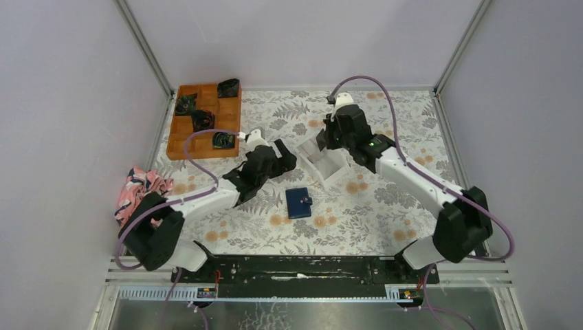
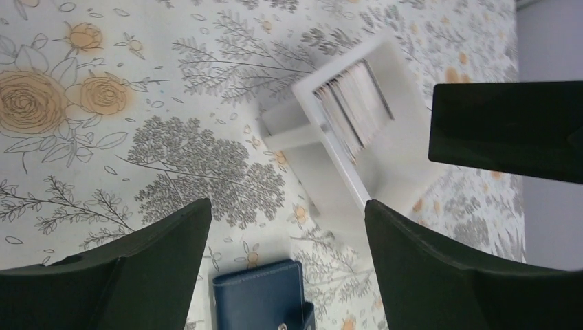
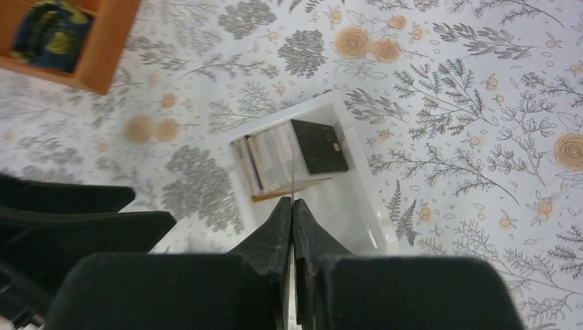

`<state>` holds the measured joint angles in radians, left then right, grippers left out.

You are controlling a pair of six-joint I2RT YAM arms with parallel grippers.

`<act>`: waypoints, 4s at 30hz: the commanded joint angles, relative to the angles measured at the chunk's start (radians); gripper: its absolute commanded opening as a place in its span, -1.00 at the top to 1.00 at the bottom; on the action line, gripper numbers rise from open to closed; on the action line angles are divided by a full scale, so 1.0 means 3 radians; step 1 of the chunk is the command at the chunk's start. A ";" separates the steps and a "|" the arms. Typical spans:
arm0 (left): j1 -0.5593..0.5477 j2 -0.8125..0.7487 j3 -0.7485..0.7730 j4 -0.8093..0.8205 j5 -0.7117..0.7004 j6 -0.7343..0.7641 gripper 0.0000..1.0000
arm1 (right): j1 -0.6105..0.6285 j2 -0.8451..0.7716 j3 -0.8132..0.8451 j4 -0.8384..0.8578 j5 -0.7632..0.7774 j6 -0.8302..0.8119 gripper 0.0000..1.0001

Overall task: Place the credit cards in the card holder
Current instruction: Pick up the credit card from the storage box.

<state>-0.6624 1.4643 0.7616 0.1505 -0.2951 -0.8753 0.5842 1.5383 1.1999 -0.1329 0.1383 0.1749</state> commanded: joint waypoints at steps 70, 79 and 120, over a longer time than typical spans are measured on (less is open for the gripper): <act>0.0247 0.0606 -0.1114 0.3857 0.3901 -0.0046 0.78 | -0.0378 -0.1045 -0.1750 0.1038 -0.2893 0.1111 1.00; 0.0337 0.0586 -0.1244 0.4172 0.3777 -0.0267 1.00 | -0.0417 -0.1144 -0.1661 0.0832 -0.2596 0.0943 0.34; -0.0047 0.0674 -0.1724 0.4788 0.1983 -0.1075 1.00 | -0.0063 -0.0939 -0.2486 0.2621 -0.2388 0.1831 0.12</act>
<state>-0.6666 1.6539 0.2165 1.4982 0.3119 -1.1870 0.5461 1.2343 0.4496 0.5602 -0.5732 0.7044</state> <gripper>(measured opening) 0.012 0.447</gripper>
